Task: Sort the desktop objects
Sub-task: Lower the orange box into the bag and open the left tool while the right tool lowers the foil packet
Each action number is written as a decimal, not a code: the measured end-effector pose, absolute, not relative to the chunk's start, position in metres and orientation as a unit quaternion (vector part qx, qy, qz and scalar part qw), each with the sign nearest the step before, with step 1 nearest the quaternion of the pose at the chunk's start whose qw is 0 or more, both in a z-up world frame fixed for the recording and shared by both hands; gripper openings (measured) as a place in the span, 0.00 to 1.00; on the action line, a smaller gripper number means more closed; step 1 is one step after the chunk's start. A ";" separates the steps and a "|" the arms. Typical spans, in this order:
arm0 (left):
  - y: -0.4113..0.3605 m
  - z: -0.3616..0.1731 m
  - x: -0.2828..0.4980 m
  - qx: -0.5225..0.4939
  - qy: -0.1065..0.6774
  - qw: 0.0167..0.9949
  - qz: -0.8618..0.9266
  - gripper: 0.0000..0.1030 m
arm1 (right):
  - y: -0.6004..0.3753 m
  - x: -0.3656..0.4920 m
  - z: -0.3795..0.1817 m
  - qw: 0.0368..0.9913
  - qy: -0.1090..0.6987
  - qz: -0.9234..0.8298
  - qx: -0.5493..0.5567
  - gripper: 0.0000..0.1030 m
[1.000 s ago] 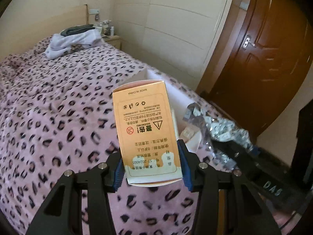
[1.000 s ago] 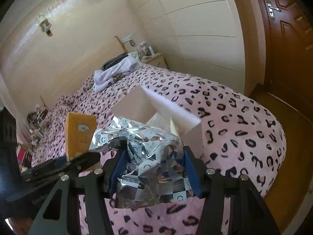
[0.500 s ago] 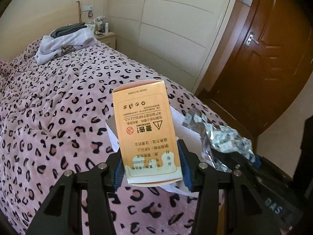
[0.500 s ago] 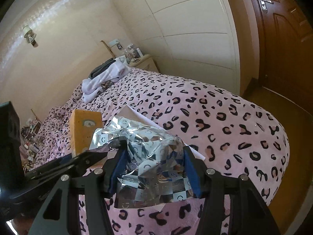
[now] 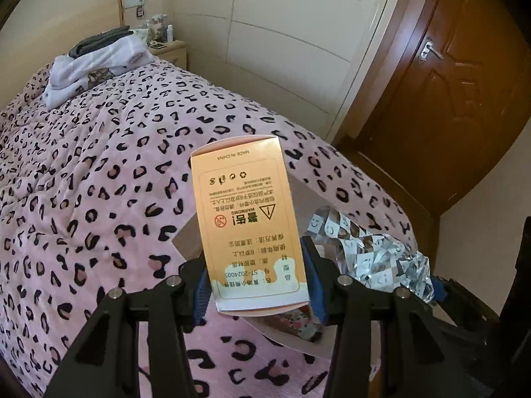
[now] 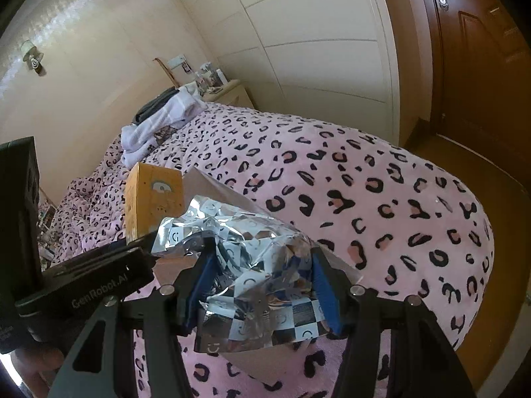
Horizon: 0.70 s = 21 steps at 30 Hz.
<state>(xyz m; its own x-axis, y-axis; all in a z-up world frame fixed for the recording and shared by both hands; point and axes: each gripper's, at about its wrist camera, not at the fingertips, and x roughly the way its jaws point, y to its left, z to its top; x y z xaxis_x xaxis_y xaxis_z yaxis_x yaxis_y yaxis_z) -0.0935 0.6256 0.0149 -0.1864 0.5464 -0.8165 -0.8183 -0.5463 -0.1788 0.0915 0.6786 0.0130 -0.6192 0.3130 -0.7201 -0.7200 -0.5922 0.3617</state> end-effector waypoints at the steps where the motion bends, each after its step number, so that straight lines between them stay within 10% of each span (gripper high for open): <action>1: 0.625 0.012 -0.095 -0.451 0.151 0.451 0.755 0.47 | 0.679 0.090 0.011 0.308 0.330 0.837 -0.310 0.56; 21: 0.623 -0.014 -0.092 -0.452 0.165 0.435 0.761 0.44 | 0.677 0.085 -0.011 0.316 0.314 0.830 -0.335 0.56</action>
